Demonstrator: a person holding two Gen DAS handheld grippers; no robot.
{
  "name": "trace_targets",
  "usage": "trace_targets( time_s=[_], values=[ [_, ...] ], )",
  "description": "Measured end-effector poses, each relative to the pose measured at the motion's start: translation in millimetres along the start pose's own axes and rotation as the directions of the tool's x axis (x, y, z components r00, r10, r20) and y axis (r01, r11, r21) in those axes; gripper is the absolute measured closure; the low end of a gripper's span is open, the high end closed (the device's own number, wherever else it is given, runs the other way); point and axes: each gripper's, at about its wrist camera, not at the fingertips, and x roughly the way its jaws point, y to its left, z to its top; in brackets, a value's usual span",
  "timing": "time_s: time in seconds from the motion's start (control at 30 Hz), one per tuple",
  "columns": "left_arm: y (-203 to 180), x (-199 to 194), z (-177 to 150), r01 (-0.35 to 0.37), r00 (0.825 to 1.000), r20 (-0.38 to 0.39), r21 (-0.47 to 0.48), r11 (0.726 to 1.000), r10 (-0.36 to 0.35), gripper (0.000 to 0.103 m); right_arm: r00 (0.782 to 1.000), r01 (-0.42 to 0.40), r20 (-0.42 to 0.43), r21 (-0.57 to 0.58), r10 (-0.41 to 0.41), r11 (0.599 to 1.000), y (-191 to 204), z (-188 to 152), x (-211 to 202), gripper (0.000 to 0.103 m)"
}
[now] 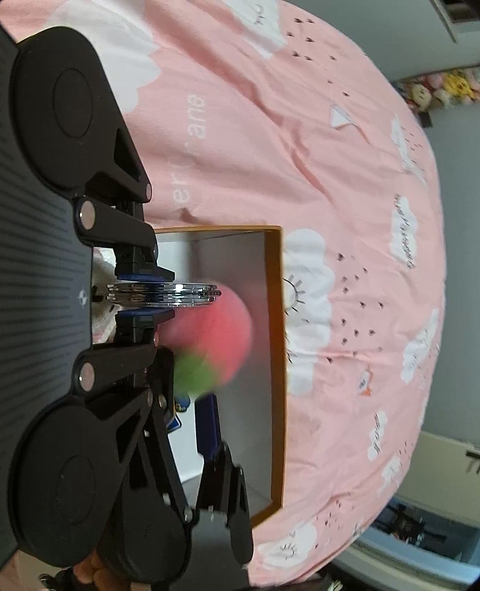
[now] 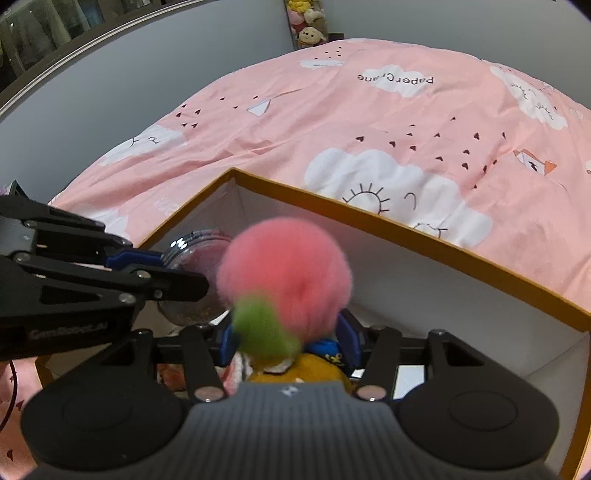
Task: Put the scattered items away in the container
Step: 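Lower the mirror and pompom into the orange box and open both tools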
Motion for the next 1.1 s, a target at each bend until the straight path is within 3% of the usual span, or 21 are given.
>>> trace_targets(
  time_s=[0.2, 0.47, 0.7, 0.87, 1.1],
  values=[
    [-7, 10, 3, -0.020, 1.000, -0.024, -0.010, 1.000, 0.020, 0.088, 1.000, 0.003, 0.011, 0.020, -0.003, 1.000, -7, -1, -5, 0.046],
    [-8, 12, 6, 0.021, 0.999, -0.044, -0.006, 1.000, -0.021, 0.088, 0.999, 0.038, 0.034, 0.071, -0.040, 0.997, -20, -1, -11, 0.046],
    [-19, 20, 4, -0.071, 0.996, -0.055, 0.059, 0.996, 0.075, 0.088, 0.996, 0.061, 0.057, 0.113, -0.068, 0.992, -23, -2, -18, 0.046],
    [-21, 24, 6, -0.118, 0.990, -0.074, 0.049, 0.992, 0.122, 0.086, 0.995, 0.076, 0.053, 0.115, -0.082, 0.990, -24, -5, -22, 0.046],
    [-21, 28, 7, -0.145, 0.988, -0.054, 0.041, 0.989, 0.147, 0.086, 0.994, 0.092, 0.041, 0.125, -0.097, 0.988, -26, -11, -23, 0.046]
  ],
)
